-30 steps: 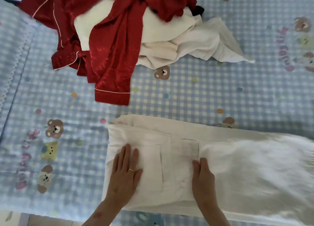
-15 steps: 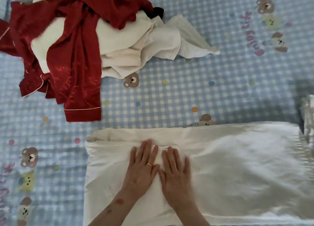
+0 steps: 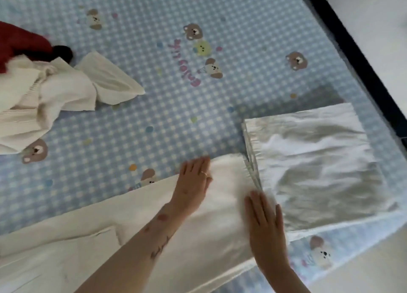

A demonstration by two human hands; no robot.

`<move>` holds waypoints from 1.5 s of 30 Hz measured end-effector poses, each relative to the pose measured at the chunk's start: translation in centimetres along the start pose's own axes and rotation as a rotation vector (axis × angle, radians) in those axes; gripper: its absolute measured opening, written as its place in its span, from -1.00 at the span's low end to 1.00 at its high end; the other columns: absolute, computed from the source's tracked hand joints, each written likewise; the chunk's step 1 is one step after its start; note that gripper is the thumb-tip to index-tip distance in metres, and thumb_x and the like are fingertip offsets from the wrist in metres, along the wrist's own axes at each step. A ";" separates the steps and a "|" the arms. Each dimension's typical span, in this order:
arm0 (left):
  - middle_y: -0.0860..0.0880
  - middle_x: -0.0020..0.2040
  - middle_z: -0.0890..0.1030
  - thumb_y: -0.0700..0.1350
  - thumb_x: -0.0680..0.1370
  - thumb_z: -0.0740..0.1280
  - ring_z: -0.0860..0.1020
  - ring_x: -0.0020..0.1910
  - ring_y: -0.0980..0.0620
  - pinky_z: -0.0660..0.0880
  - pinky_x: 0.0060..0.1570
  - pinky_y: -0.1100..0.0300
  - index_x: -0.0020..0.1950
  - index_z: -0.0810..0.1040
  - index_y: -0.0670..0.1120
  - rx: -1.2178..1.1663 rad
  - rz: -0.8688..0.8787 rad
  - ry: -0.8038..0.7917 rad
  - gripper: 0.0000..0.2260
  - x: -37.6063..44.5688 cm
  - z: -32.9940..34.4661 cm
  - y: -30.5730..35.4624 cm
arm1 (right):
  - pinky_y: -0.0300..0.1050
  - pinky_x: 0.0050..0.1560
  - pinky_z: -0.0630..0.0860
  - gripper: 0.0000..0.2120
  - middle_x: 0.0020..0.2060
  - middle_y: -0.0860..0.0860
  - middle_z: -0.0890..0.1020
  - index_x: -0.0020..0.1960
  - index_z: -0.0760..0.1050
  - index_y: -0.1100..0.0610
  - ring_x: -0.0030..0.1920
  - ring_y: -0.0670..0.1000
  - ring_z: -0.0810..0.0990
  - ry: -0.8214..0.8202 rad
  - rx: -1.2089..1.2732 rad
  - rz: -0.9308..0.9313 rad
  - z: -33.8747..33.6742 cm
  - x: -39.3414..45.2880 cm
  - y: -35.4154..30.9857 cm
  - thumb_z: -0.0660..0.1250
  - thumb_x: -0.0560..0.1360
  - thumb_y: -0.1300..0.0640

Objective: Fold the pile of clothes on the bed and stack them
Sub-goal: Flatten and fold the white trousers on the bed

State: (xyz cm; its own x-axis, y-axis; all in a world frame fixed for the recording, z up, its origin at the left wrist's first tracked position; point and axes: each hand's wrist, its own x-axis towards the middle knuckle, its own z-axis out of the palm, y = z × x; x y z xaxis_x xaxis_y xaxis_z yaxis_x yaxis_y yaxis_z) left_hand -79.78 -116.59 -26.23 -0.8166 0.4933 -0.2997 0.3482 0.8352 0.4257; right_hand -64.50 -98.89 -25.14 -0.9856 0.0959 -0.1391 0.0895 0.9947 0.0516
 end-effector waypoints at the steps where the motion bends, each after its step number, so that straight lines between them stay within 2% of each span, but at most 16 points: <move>1: -0.14 0.40 0.38 -0.03 0.59 0.19 0.36 0.34 -0.13 0.18 0.38 0.01 0.51 0.15 -0.15 -0.041 0.049 -0.022 -0.48 2.5 -0.3 1.8 | 0.06 0.43 0.08 -0.42 0.45 0.10 0.29 0.39 0.39 0.20 0.42 0.12 0.34 0.027 0.016 -0.004 -0.2 0.0 1.4 0.12 0.37 0.31; 3: -0.13 0.29 0.49 -0.08 0.55 0.30 0.45 0.24 -0.13 0.33 0.27 0.05 0.46 0.27 -0.12 -0.207 0.077 -0.124 -0.50 6.4 -1.2 5.0 | -0.05 0.39 0.19 -0.46 0.41 0.12 0.37 0.37 0.41 0.23 0.40 0.10 0.37 0.071 0.096 0.006 -0.5 -0.1 2.8 0.23 0.38 0.35; 5: -0.12 0.15 0.58 -0.17 0.48 0.37 0.54 0.12 -0.10 0.44 0.12 0.10 0.30 0.46 -0.12 -0.372 0.030 -0.253 -0.62 8.9 -2.2 6.8 | -0.06 0.24 0.39 -0.54 0.33 0.12 0.49 0.34 0.44 0.24 0.29 0.10 0.45 0.080 0.164 0.051 -0.8 -0.1 3.2 0.25 0.45 0.17; 7: -0.10 0.06 0.61 -0.23 0.45 0.39 0.56 0.01 -0.05 0.43 -0.03 0.20 0.17 0.55 -0.13 -0.376 0.021 -0.371 -0.71 10.2 -3.2 7.5 | 0.00 0.03 0.55 -0.49 0.20 0.12 0.59 0.31 0.48 0.23 0.08 0.14 0.57 0.068 0.197 0.133 -1.4 0.1 3.4 0.14 0.47 -0.02; 10: -0.03 -0.08 0.57 -0.21 0.47 0.38 0.49 -0.15 0.06 0.33 -0.30 0.42 0.10 0.59 -0.12 -0.287 0.104 -0.436 -0.79 10.0 -5.3 7.3 | 0.00 -0.16 0.57 -0.43 -0.04 0.10 0.63 0.28 0.51 0.21 -0.14 0.14 0.61 0.033 0.212 0.214 -2.4 -0.1 3.8 0.11 0.48 -0.17; 13: 0.03 -0.07 0.53 -0.15 0.51 0.37 0.50 -0.13 0.08 0.38 -0.17 0.35 0.12 0.58 -0.08 -0.291 0.133 -0.442 -0.80 8.3 -7.9 6.5 | -0.01 -0.20 0.51 -0.53 -0.18 0.01 0.62 0.18 0.57 0.15 -0.19 0.11 0.59 -0.023 0.300 0.238 -4.0 -0.7 4.1 0.40 0.39 -0.11; 16: 0.13 -0.10 0.41 -0.18 0.53 0.33 0.42 -0.13 0.22 0.32 -0.13 0.42 0.20 0.56 -0.02 -0.274 0.200 -0.440 -0.75 5.1 -10.4 4.5 | -0.04 -0.28 0.53 -0.77 -0.27 -0.05 0.60 -0.06 0.59 0.09 -0.31 0.08 0.59 -0.059 0.463 0.240 -6.6 -1.7 3.4 0.45 0.38 -0.03; 21: -0.05 -0.06 0.44 -0.29 0.56 0.24 0.46 0.01 0.02 0.37 0.05 0.31 0.09 0.60 -0.20 -0.132 0.261 -0.195 -0.81 -2.5 -13.3 -1.1 | -0.38 -0.30 0.48 -0.79 -0.22 -0.11 0.60 -0.04 0.62 0.02 -0.32 -0.18 0.57 0.002 0.765 0.137 -12.7 -2.9 -3.8 0.46 0.32 0.10; 26: -0.06 -0.16 0.53 -0.33 0.46 0.29 0.43 -0.16 -0.01 0.42 -0.11 0.18 -0.02 0.65 -0.14 0.072 0.235 0.158 -0.79 -12.5 -16.5 -9.2 | -0.49 -0.35 0.46 -0.64 -0.32 -0.08 0.60 -0.04 0.66 0.01 -0.37 -0.21 0.57 -0.130 0.918 -0.113 -16.8 -5.4 -17.2 0.45 0.15 0.10; 28: -0.06 -0.16 0.53 -0.26 0.45 0.20 0.38 -0.15 0.00 0.40 -0.14 0.13 -0.04 0.64 -0.13 0.135 0.185 0.267 -0.76 -17.2 -17.4 -13.6 | -0.51 -0.27 0.46 -0.62 -0.26 -0.06 0.62 0.00 0.65 0.00 -0.33 -0.17 0.58 -0.237 0.972 -0.187 -17.2 -6.7 -23.0 0.44 0.18 0.09; 32: -0.05 -0.06 0.47 -0.26 0.39 0.18 0.41 -0.09 -0.06 0.33 -0.10 0.11 -0.03 0.62 -0.11 0.181 0.034 0.383 -0.73 -26.8 -17.7 -22.3 | -0.35 0.08 0.43 -0.57 0.11 -0.02 0.53 0.29 0.46 -0.10 0.03 -0.04 0.53 -0.499 1.082 -0.225 -16.7 -9.1 -33.0 0.33 0.43 0.02; 36: -0.08 -0.09 0.53 -0.26 0.38 0.14 0.41 -0.09 -0.06 0.22 -0.12 0.18 -0.02 0.63 -0.12 0.228 -0.140 0.356 -0.68 -34.7 -15.9 -28.8 | -0.28 0.14 0.39 -0.56 0.18 -0.06 0.41 0.37 0.31 -0.18 0.13 -0.02 0.48 -0.699 0.984 -0.334 -14.7 -11.3 -40.8 0.22 0.50 -0.02; 39: -0.14 -0.11 0.59 -0.38 0.33 0.27 0.49 -0.10 -0.12 0.38 -0.11 0.09 -0.06 0.66 -0.16 0.241 -0.284 0.315 -0.71 -37.0 -13.3 -31.4 | -0.17 0.17 0.40 -0.54 0.24 0.01 0.40 0.42 0.28 -0.05 0.18 0.06 0.48 -0.848 0.879 -0.458 -11.8 -12.3 -44.3 0.20 0.53 -0.01; 40: -0.18 -0.08 0.62 -0.47 0.24 0.36 0.56 -0.08 -0.19 0.48 -0.08 0.03 -0.05 0.66 -0.19 0.199 -0.371 0.310 -0.65 -37.2 -12.2 -31.6 | -0.18 0.16 0.42 -0.54 0.24 0.02 0.43 0.42 0.30 0.00 0.19 0.04 0.50 -0.817 0.816 -0.512 -10.8 -12.2 -44.8 0.20 0.54 -0.02; 42: -0.24 0.14 0.59 -0.56 0.22 0.30 0.56 0.12 -0.29 0.49 0.14 -0.13 0.14 0.59 -0.26 0.028 -0.479 0.330 -0.48 -37.4 -9.3 -30.7 | -0.25 0.11 0.47 -0.57 0.21 -0.01 0.54 0.34 0.45 0.07 0.16 -0.05 0.58 -0.488 0.719 -0.525 -8.5 -11.5 -44.5 0.16 0.54 -0.07; 45: -0.15 0.47 0.28 -0.31 0.47 0.14 0.22 0.47 -0.14 0.14 0.43 -0.06 0.45 0.31 -0.19 -0.007 -0.361 0.275 -0.49 -37.8 -4.5 -27.2 | 0.02 0.35 0.27 -0.54 0.37 0.08 0.44 0.39 0.39 0.12 0.40 0.03 0.33 -0.272 0.599 -0.491 -5.7 -8.8 -41.7 -0.04 0.63 -0.05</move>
State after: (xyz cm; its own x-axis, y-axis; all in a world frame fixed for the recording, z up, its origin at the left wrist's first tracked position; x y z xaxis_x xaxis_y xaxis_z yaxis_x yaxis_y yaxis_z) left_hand -60.44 -159.05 -22.61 -0.9775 0.0868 -0.1923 0.0162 0.9396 0.3419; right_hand -60.37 -141.43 -20.40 -0.8700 -0.4265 -0.2474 -0.2061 0.7704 -0.6034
